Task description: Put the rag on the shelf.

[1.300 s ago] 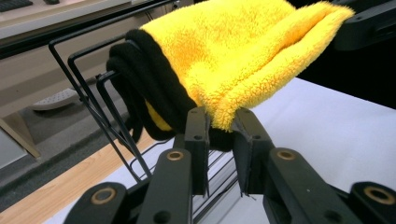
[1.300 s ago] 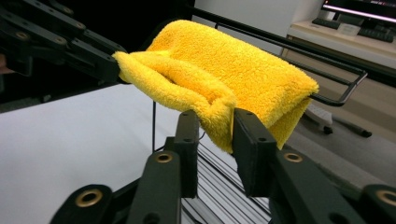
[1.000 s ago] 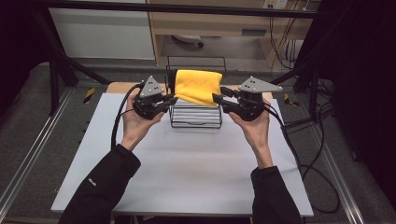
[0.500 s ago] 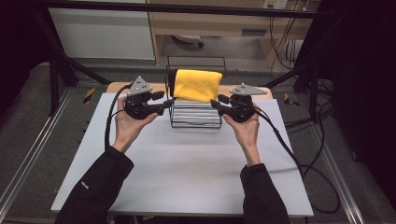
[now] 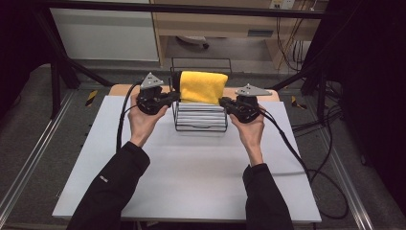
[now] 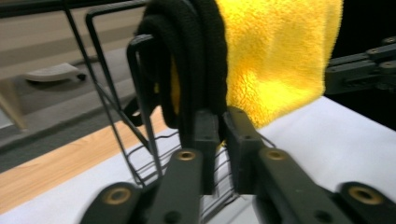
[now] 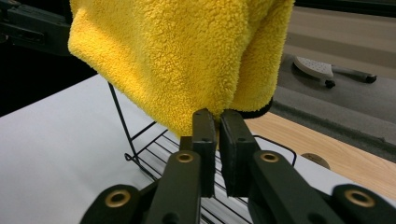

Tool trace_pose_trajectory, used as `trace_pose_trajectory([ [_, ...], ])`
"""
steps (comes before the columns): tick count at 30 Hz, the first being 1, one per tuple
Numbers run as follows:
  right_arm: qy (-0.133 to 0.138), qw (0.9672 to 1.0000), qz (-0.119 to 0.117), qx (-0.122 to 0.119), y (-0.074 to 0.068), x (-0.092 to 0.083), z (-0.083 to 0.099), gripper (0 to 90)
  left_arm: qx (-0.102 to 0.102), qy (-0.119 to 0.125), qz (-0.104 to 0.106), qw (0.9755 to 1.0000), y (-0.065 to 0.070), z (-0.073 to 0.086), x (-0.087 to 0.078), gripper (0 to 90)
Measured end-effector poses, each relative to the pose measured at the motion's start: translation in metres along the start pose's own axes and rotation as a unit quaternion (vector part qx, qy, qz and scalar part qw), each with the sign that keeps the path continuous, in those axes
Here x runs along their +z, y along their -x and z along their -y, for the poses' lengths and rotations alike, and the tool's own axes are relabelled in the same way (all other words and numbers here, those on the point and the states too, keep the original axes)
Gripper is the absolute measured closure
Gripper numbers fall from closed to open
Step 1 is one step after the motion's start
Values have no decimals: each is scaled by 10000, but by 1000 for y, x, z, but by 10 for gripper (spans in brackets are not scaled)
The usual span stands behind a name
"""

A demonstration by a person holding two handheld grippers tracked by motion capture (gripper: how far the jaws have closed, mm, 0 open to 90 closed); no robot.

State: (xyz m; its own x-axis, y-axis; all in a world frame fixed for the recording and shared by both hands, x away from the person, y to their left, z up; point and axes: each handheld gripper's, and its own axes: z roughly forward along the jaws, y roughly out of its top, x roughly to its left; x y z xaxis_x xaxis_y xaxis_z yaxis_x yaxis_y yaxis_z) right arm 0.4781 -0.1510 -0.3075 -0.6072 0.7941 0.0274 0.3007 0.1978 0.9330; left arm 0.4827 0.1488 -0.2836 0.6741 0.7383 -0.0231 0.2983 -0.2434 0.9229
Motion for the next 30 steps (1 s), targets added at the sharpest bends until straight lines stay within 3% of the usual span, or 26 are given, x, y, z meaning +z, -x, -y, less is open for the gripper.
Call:
trace_pose_trajectory([
  [6, 46, 9998, 176, -126, 1, -6, 0, 894, 247, -81, -59, 9996, 10, 4, 2, 872],
  [9, -12, 9997, 212, -89, 3, -4, 0, 893, 353, -98, -208, 9991, 11, 6, 6, 871],
  [15, -79, 9999, 107, -71, 3, 0, 2, 864, 167, -37, -144, 9998, 4, 5, 4, 844],
  [20, 12, 9999, -23, -124, 1, -9, 3, 779, 135, -5, -76, 9999, 3, 6, -7, 691],
  [30, 65, 9997, -176, -148, -1, -35, 2, 512, 167, -320, 189, 9992, 1, 27, -26, 446],
])
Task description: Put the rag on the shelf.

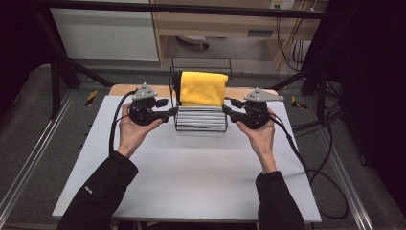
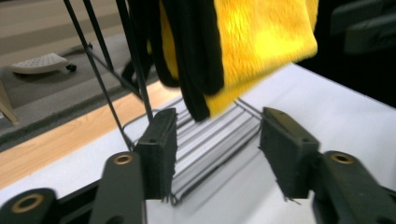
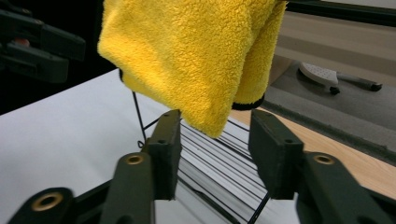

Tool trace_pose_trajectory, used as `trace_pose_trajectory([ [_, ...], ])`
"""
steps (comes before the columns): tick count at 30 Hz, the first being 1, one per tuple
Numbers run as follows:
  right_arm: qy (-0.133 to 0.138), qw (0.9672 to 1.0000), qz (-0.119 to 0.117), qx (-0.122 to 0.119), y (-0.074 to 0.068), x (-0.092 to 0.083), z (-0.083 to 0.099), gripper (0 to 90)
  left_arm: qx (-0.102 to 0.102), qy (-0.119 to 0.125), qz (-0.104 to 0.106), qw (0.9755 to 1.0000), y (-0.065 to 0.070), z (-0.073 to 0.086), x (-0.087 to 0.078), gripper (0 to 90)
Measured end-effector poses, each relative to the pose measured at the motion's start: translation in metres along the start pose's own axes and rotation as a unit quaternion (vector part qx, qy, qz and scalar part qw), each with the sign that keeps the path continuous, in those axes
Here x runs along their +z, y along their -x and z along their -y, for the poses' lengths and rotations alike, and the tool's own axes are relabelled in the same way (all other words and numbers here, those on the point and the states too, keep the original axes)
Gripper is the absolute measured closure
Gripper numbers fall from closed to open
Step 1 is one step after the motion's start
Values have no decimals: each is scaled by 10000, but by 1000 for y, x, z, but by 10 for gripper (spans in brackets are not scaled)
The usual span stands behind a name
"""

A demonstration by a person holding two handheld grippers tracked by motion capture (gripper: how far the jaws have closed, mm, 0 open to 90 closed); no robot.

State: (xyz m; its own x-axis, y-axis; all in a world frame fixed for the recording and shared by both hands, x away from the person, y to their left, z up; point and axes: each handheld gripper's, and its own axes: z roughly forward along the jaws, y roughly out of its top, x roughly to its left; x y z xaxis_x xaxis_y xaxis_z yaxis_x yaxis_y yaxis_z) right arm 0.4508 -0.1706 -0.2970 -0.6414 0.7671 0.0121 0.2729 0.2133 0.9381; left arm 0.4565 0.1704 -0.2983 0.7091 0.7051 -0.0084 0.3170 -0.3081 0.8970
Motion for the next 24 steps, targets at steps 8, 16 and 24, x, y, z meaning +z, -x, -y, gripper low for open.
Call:
trace_pose_trajectory([
  [8, -64, 9997, 11, 219, 4, -16, 10, 247, -92, -163, 128, 9997, -8, 32, -15, 310],
  [16, -292, 9989, -32, 379, 14, -24, 34, 124, -256, -319, 94, 9991, -20, 69, -29, 229],
  [24, -498, 9978, -53, 438, 19, -31, 62, 57, -351, -402, -39, 9986, -22, 101, -43, 126],
])
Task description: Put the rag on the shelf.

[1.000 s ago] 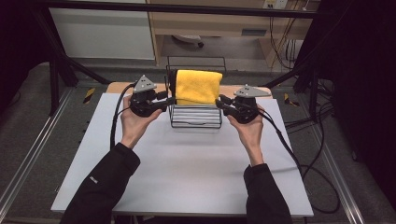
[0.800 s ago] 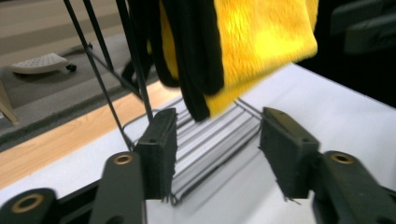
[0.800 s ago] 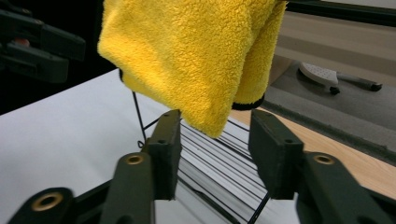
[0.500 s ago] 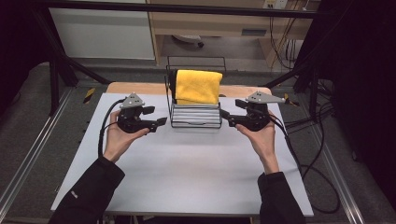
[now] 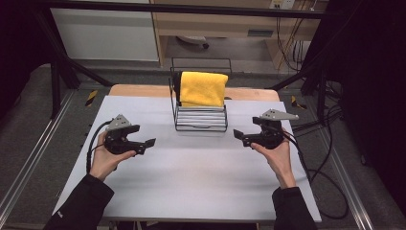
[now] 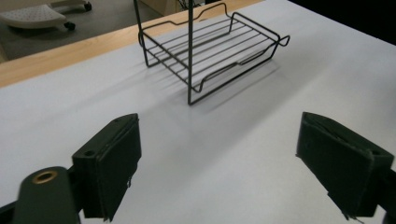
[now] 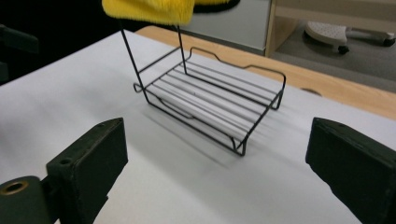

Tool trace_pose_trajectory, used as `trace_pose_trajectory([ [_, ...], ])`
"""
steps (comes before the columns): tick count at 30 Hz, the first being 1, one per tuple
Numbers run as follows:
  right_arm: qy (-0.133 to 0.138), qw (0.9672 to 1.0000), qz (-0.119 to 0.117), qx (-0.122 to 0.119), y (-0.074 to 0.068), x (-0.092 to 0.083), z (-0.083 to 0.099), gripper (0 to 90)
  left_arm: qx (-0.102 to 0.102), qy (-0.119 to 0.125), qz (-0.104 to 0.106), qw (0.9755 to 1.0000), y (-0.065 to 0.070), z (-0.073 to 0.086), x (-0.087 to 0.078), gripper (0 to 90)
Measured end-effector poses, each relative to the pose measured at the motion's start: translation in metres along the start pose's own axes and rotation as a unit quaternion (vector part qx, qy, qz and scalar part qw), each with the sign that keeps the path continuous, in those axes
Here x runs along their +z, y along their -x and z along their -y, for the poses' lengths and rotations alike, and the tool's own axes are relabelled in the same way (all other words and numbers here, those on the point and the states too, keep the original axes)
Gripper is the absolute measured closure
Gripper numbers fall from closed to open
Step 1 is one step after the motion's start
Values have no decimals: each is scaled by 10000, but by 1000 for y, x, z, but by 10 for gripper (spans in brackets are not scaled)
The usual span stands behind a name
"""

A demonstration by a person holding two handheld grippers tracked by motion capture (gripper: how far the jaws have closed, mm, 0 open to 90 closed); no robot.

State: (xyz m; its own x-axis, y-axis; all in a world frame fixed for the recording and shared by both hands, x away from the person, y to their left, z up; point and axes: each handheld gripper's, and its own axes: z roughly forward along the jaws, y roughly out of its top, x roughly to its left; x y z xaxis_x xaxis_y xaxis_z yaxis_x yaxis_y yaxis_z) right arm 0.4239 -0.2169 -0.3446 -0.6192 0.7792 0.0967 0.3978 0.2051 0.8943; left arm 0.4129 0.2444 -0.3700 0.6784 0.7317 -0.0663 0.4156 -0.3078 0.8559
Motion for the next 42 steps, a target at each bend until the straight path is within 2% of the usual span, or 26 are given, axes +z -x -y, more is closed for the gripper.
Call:
trace_pose_trajectory([
  [9, -227, 9995, -113, 196, 6, -2, 43, 41, -133, -211, -101, 9996, -2, 46, -5, 68],
  [17, -431, 9982, -256, 340, 9, -4, 78, 22, -216, -195, -74, 9995, -7, 74, -10, 68],
  [30, -642, 9964, -394, 385, 14, -16, 117, 14, -156, -295, -86, 9994, -5, 97, -14, 68],
  [42, -929, 9943, -457, 274, 12, -14, 126, 14, -151, -376, -75, 9991, -5, 101, -13, 68],
])
